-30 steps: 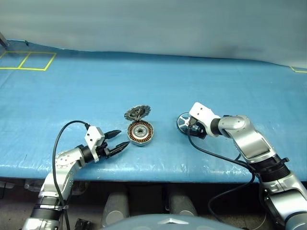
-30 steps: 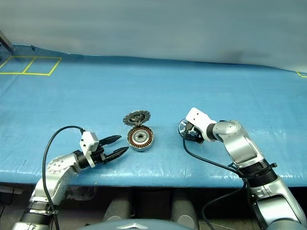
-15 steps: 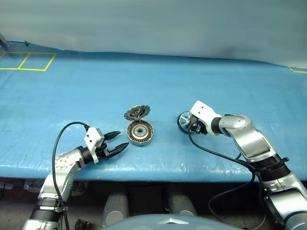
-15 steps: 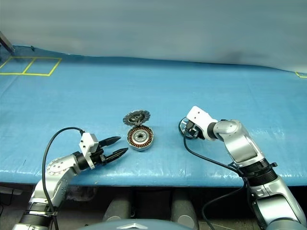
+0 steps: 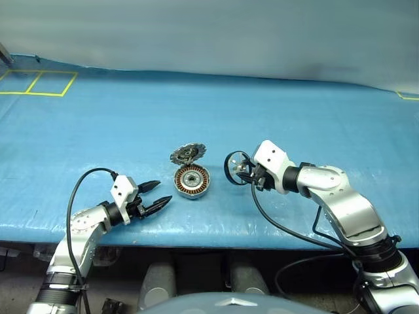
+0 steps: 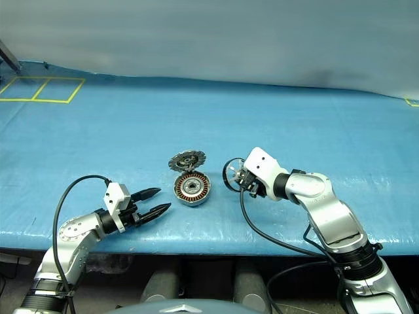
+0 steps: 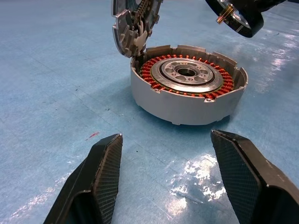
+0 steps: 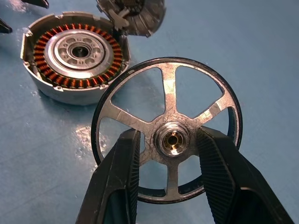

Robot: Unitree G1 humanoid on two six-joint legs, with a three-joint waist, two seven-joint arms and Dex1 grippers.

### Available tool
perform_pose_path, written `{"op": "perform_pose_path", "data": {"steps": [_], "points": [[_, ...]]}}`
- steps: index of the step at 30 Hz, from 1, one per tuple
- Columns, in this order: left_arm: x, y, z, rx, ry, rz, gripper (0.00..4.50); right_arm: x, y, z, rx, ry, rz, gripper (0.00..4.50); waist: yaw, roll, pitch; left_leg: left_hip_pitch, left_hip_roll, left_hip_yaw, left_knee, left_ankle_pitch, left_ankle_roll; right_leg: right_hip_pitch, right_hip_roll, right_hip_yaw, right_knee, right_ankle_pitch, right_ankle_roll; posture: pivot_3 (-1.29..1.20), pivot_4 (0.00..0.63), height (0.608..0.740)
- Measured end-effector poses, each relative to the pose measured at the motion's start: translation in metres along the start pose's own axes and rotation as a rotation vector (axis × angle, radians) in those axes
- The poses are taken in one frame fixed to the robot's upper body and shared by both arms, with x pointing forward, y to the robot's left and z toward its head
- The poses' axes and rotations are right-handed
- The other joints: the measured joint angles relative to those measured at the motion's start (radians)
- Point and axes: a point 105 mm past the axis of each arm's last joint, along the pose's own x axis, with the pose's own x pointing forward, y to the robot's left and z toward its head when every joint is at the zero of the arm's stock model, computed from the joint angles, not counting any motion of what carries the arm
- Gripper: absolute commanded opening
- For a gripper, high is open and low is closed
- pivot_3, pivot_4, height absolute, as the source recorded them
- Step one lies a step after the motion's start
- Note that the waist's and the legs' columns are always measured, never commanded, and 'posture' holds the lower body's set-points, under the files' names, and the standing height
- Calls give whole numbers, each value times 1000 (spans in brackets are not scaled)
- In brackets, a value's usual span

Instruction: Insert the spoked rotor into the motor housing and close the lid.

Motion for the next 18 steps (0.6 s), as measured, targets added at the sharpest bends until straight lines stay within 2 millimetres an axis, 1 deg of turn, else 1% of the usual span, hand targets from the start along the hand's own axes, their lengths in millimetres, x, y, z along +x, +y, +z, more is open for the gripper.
{"op": "perform_pose_path", "data": {"steps": [2,5,9,11,13,18], "points": [[2,1,4,9,-9,-4,3279,4,12,8,-3,-36,47,1559,0,0,0,0,0,0,0,0,0,0,0,0,0,0,0,0,150,740],[3,2,6,14,-15,-9,3279,13,27,11,9,-56,108,1559,0,0,0,0,0,0,0,0,0,0,0,0,0,0,0,0,150,740],[3,0,7,14,-18,-21,3279,24,37,16,14,-80,148,1559,0,0,0,0,0,0,0,0,0,0,0,0,0,0,0,0,150,740],[4,0,8,16,-21,-29,3279,28,40,21,9,-97,163,1559,0,0,0,0,0,0,0,0,0,0,0,0,0,0,0,0,150,740],[5,0,9,19,-26,-33,3279,33,38,26,2,-114,166,1559,0,0,0,0,0,0,0,0,0,0,0,0,0,0,0,0,150,740],[7,-4,12,31,-49,-57,3279,48,36,30,-10,-110,186,1559,0,0,0,0,0,0,0,0,0,0,0,0,0,0,0,0,150,740]]}}
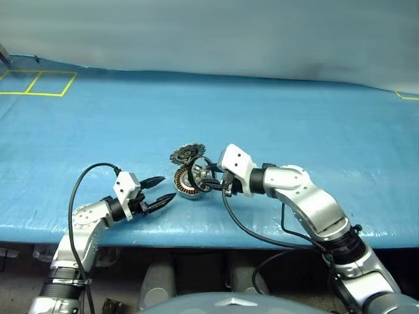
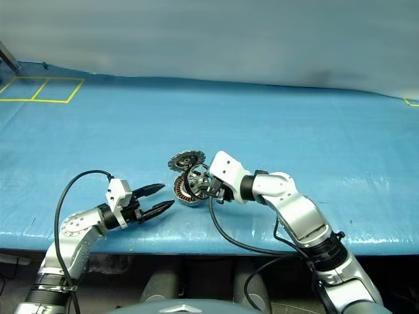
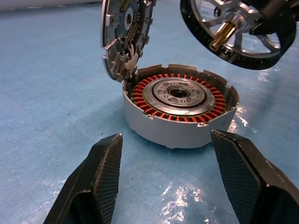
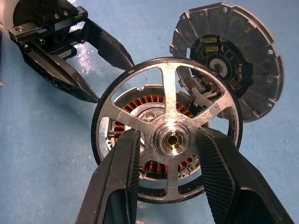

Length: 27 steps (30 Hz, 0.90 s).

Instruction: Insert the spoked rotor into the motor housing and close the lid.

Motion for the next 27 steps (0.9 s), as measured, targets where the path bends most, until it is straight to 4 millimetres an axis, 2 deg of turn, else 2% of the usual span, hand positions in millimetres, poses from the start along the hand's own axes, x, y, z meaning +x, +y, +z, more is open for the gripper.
{"op": "perform_pose_path", "data": {"steps": [8,27], "points": [[0,-1,0,2,-2,-4,3279,15,0,-4,-5,20,42,1559,0,0,0,0,0,0,0,0,0,0,0,0,0,0,0,0,150,740],[2,-6,8,24,-39,-47,3279,19,-7,-3,-90,69,61,1559,0,0,0,1,0,0,0,0,0,0,0,0,0,0,0,0,150,740]]}}
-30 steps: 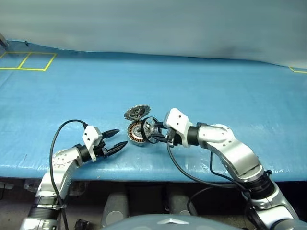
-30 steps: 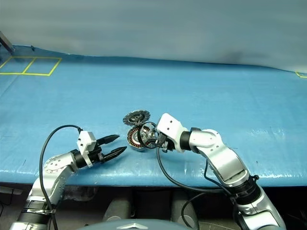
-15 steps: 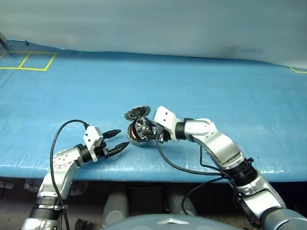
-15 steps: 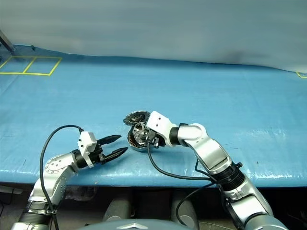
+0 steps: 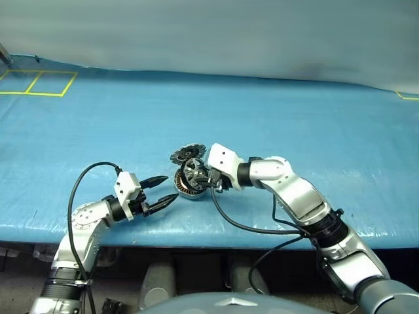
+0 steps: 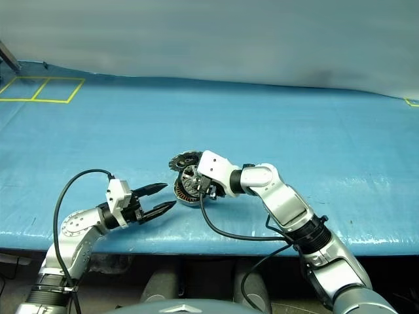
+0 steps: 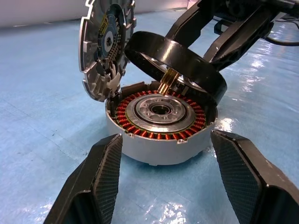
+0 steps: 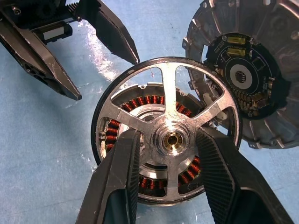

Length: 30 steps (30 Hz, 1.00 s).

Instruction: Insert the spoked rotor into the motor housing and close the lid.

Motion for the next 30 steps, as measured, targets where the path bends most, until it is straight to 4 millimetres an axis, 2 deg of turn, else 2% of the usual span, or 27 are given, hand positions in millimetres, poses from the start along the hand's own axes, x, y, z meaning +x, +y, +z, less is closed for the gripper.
{"op": "perform_pose_path", "data": {"steps": [30], "points": [[2,0,0,2,-4,6,3279,0,-6,-1,-30,29,-2,1559,0,0,0,0,0,0,0,0,0,0,0,0,0,0,0,0,150,740]]}}
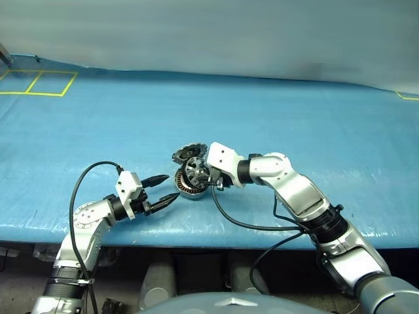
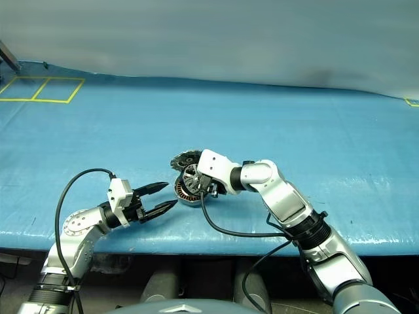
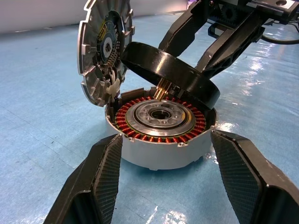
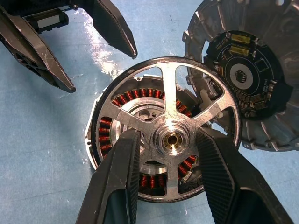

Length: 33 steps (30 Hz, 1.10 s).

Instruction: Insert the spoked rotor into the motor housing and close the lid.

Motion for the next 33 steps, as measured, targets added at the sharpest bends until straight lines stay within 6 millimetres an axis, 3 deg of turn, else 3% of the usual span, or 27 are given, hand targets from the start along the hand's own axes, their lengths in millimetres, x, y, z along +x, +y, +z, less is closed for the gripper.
{"op": "perform_pose_path", "data": {"steps": [14,19,33], "points": [[0,1,0,3,4,4,3279,0,0,0,-4,3,2,1559,0,0,0,0,0,0,0,0,0,0,0,0,0,0,0,0,150,740],[0,1,-1,3,4,7,3279,-2,-1,-2,-5,13,-2,3096,0,0,0,0,0,0,0,0,0,0,0,0,0,0,0,0,150,740],[0,2,-1,8,1,11,3279,-3,0,1,-20,-1,-27,3096,-1,0,0,0,0,0,-1,0,0,-1,0,0,0,0,0,0,150,740]]}}
